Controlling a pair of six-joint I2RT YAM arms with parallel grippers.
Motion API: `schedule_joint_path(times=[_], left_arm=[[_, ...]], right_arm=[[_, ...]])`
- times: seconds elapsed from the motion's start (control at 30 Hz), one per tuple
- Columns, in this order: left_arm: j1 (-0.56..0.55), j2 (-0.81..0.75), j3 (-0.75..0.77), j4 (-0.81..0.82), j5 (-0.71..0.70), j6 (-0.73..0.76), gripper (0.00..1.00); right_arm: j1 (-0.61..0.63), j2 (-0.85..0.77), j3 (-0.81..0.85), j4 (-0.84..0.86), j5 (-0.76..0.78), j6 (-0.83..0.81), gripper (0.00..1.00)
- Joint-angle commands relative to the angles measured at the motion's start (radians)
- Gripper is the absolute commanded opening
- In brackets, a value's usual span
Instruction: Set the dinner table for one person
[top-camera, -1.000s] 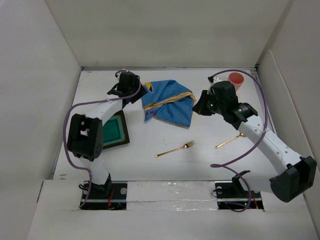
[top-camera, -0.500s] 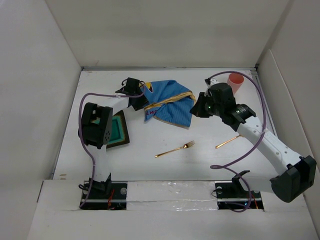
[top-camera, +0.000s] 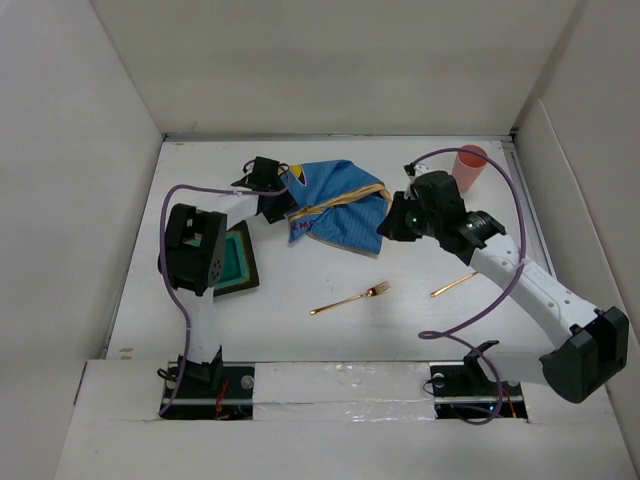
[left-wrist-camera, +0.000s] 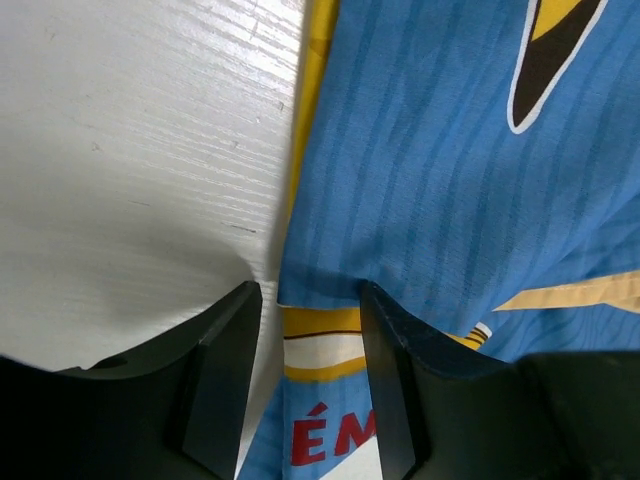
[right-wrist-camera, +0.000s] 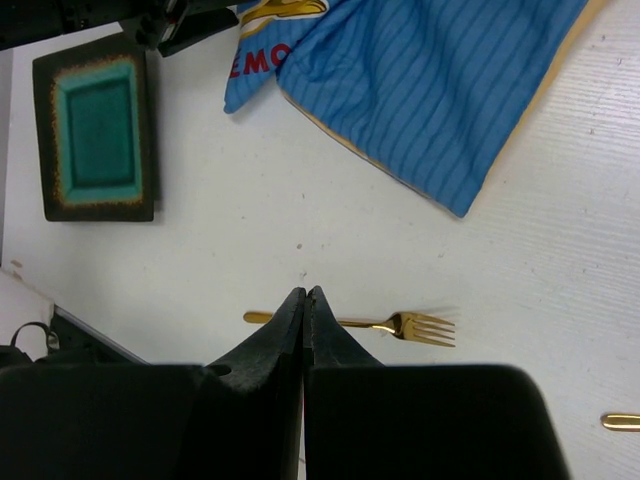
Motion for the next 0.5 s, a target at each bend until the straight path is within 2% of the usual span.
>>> schedule_joint_path(times=[0.0, 0.17, 0.27, 0.3, 0.47], left_arm=[[-0.006, -0.006, 0.021, -0.008, -0.035, 0.018, 0.42], [-0.006, 0.031, 0.054, -0.043, -0.049, 0.035, 0.37], [-0.016, 0.048, 0.059, -0.042, -0.051, 0.03, 0.27], [-0.016, 0.048, 0.059, -0.042, -0.051, 0.027, 0.2], [-0.016, 0.036, 0.074, -0.045, -0.084, 0.032, 0.12]], right_arm=[[0.016, 0.009, 0.026, 0.022, 0.001, -0.002, 0.03], [0.016, 0.012, 0.03, 0.022, 0.003, -0.003, 0.03], [0.016, 0.013, 0.032, 0.022, 0.0, -0.005, 0.03], [0.016, 0.013, 0.032, 0.021, -0.002, -0.005, 0.03], [0.025, 0.016, 0.026, 0.021, -0.002, -0.003, 0.03]])
